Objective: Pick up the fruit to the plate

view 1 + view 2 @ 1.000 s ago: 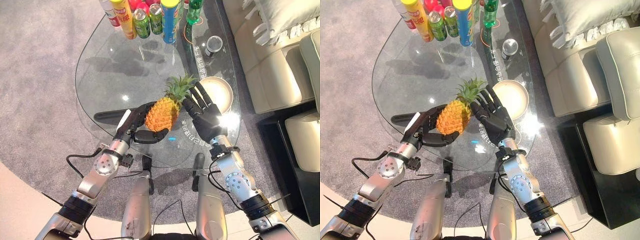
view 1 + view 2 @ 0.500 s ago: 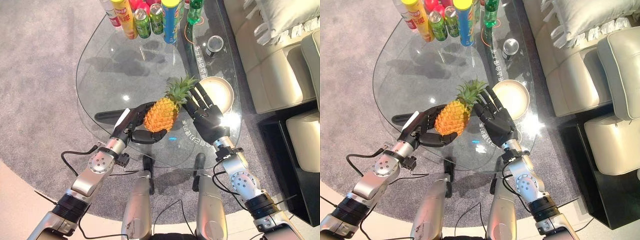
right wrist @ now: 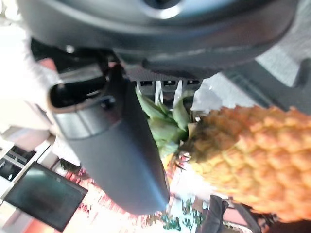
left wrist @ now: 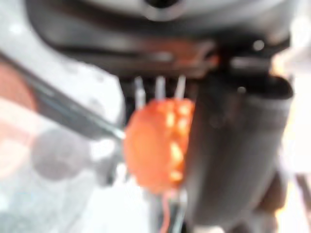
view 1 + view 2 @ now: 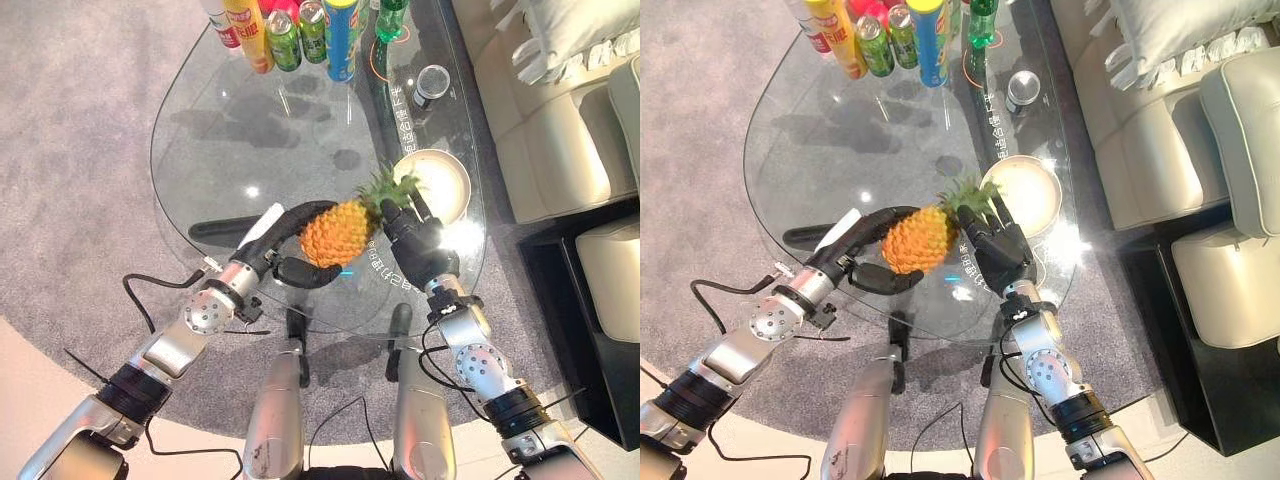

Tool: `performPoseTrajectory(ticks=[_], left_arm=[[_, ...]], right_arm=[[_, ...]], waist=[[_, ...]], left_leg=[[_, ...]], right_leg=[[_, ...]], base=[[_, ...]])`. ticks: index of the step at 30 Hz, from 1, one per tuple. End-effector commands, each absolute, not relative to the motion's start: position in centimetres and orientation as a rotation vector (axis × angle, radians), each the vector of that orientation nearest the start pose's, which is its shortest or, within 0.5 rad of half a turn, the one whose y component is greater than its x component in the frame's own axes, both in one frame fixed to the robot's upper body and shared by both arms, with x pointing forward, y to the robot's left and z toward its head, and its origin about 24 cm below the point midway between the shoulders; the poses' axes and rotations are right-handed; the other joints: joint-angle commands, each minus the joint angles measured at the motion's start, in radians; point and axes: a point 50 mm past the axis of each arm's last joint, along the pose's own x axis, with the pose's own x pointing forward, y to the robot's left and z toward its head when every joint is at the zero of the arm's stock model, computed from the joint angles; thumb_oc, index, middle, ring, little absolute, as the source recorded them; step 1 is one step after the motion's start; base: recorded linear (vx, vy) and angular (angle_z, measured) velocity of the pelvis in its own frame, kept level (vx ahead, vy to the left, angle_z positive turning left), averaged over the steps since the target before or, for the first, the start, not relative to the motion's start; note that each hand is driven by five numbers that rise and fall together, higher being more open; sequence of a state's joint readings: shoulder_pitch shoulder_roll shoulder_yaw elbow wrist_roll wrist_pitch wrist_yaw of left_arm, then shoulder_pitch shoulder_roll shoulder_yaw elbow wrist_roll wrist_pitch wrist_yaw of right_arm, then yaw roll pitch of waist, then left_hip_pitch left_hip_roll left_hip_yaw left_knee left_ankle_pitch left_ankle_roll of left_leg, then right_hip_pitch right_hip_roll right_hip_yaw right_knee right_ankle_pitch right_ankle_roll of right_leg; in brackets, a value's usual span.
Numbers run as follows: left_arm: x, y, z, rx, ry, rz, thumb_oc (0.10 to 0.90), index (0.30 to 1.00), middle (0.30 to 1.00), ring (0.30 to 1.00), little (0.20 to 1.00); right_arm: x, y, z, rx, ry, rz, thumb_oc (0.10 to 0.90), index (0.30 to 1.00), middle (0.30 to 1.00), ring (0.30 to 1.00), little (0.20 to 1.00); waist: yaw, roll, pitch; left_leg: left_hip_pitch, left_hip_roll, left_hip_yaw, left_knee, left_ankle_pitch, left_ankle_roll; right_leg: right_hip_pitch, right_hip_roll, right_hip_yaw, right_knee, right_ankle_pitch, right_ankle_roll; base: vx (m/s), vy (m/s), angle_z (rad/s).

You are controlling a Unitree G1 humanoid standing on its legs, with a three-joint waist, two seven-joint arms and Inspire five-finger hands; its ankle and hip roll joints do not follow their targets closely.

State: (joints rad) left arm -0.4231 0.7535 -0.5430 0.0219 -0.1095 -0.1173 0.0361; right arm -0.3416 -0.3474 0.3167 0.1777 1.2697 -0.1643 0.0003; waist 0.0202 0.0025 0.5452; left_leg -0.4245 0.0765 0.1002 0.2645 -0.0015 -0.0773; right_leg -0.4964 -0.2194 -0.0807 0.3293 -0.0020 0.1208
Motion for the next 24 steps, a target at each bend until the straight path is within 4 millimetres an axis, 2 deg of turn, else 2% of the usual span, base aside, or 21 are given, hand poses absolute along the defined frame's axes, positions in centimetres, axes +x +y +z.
performPoseTrajectory(ticks=[1, 11, 21, 22, 23, 24], left_arm=[[25.6, 9.4, 17.8, 0.576, -0.761, -0.684, 0.1, 0.3, 0.3, 0.3, 0.2], [25.5, 10.0, 18.0, 0.561, -0.799, -0.597, 0.1, 0.3, 0.3, 0.3, 0.2], [25.1, 9.3, 17.7, 0.554, -0.777, -0.684, 0.1, 0.3, 0.3, 0.3, 0.2], [25.2, 9.2, 17.6, 0.553, -0.772, -0.686, 0.1, 0.3, 0.3, 0.3, 0.2], [25.2, 9.1, 17.6, 0.55, -0.766, -0.688, 0.1, 0.3, 0.3, 0.3, 0.2], [25.2, 9.1, 17.6, 0.549, -0.762, -0.689, 0.1, 0.3, 0.3, 0.3, 0.2]], right_arm=[[31.6, -11.0, 14.7, 0.893, -0.22, 0.476, 0.8, 0.9, 0.9, 0.9, 0.9], [31.3, -10.5, 14.2, 0.911, -0.186, 0.477, 0.8, 0.9, 0.9, 0.9, 0.9], [30.9, -10.0, 15.0, 0.96, -0.245, 0.561, 0.8, 0.9, 0.9, 0.9, 0.9], [30.9, -10.0, 15.2, 0.963, -0.252, 0.569, 0.309, 0.479, 0.479, 0.479, 0.409], [30.9, -9.9, 15.4, 0.966, -0.262, 0.582, 0.1, 0.3, 0.3, 0.3, 0.2], [30.8, -9.9, 15.6, 0.965, -0.273, 0.594, 0.1, 0.3, 0.3, 0.3, 0.2]], waist=[[-0.021, 0.024, -0.025], [-0.017, 0.028, -0.025], [-0.016, 0.028, -0.025], [-0.017, 0.028, -0.025], [-0.017, 0.029, -0.025], [-0.017, 0.029, -0.025]], left_leg=[[-0.042, -0.131, 0.038, 0.09, -0.064, 0.085], [-0.043, -0.136, 0.032, 0.084, -0.063, 0.086], [-0.049, -0.142, 0.023, 0.079, -0.06, 0.088], [-0.049, -0.142, 0.023, 0.078, -0.06, 0.089], [-0.048, -0.142, 0.024, 0.076, -0.059, 0.089], [-0.047, -0.142, 0.023, 0.075, -0.059, 0.089]], right_leg=[[0.037, 0.076, -0.074, -0.056, 0.033, -0.024], [0.033, 0.076, -0.073, -0.056, 0.032, -0.024], [0.026, 0.081, -0.069, -0.061, 0.038, -0.023], [0.026, 0.082, -0.068, -0.062, 0.038, -0.023], [0.027, 0.081, -0.068, -0.063, 0.038, -0.022], [0.028, 0.082, -0.068, -0.065, 0.037, -0.022]], base=[[0.0, 0.0, 0.0], [0.0, 0.0, 0.0], [0.0, 0.0, 0.0], [0.0, 0.0, 0.0], [0.0, 0.0, 0.0], [0.0, 0.0, 0.0]])
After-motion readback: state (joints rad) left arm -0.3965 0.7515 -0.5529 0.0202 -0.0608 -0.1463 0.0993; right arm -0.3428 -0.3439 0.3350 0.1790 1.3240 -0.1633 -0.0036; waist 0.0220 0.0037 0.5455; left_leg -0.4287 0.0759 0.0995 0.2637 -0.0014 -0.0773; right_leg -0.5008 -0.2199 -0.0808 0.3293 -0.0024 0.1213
